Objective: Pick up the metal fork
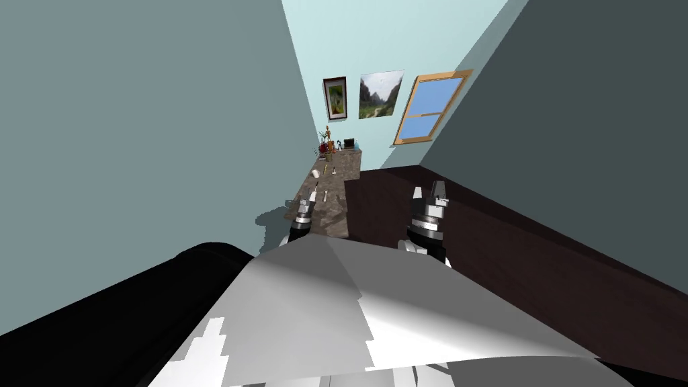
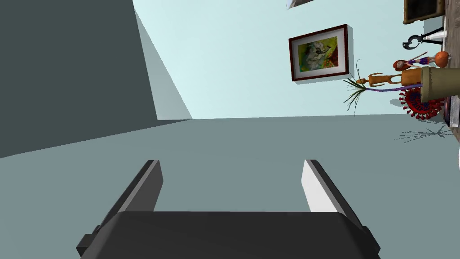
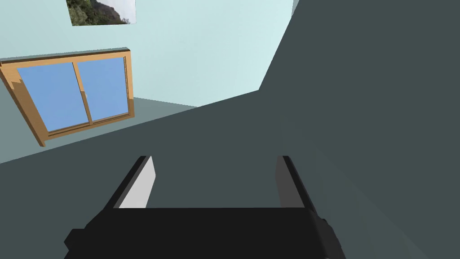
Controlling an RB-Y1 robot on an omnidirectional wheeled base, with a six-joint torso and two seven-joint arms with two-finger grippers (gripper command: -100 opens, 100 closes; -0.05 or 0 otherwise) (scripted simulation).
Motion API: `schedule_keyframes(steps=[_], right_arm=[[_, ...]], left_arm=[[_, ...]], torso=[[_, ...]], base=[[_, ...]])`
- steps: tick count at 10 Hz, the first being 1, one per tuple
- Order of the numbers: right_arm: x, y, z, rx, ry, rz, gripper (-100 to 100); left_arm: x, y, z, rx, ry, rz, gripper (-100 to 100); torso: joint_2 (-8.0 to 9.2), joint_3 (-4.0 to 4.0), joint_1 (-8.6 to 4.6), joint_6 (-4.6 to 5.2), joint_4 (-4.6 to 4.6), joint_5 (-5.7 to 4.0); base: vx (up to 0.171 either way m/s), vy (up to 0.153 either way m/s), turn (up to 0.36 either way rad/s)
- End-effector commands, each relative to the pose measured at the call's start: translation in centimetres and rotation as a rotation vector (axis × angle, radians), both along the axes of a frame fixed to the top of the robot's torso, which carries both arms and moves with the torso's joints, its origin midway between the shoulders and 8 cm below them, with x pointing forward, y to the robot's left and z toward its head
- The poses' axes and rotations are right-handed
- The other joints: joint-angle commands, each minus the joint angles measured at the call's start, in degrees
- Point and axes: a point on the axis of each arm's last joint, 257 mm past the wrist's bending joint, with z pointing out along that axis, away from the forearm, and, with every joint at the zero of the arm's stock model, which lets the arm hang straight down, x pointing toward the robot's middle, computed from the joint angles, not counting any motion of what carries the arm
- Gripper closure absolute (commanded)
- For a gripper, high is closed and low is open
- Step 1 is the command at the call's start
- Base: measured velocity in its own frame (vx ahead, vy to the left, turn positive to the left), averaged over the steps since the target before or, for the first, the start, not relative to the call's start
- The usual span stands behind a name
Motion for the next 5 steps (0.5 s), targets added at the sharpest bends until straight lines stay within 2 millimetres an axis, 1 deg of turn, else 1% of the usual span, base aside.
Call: schedule_keyframes(steps=[1, 2, 3, 4, 5], right_arm=[[0.0, 0.0, 0.0, 0.000, 0.000, 0.000, 0], [0.0, 0.0, 0.0, 0.000, 0.000, 0.000, 0], [0.0, 0.0, 0.0, 0.000, 0.000, 0.000, 0], [0.0, 0.0, 0.0, 0.000, 0.000, 0.000, 0], [0.0, 0.0, 0.0, 0.000, 0.000, 0.000, 0]], left_arm=[[-0.9, 0.2, -1.8, 0.113, 0.047, 0.019, -100], [-0.9, 0.1, -1.8, 0.123, 0.047, 0.017, -100], [-1.5, 0.4, -3.1, 0.204, 0.082, 0.026, -100], [-2.1, 0.7, -4.4, 0.279, 0.115, 0.035, -100], [-2.2, 0.7, -4.6, 0.289, 0.119, 0.032, -100]], torso=[[0.00, 0.00, 0.00, 0.00, 0.00, 0.00], [-0.02, -0.01, -0.02, 0.02, 0.00, 0.00], [-0.04, -0.02, -0.01, -0.05, -0.01, 0.00], [-0.06, -0.03, -0.03, 0.00, -0.01, -0.01], [-0.06, -0.03, -0.04, 0.02, -0.01, -0.01]], base=[[-0.010, -0.001, -0.423], [-0.006, 0.004, -0.108], [-0.002, -0.009, -0.255], [-0.001, -0.010, -0.489], [-0.003, 0.005, -0.080]])
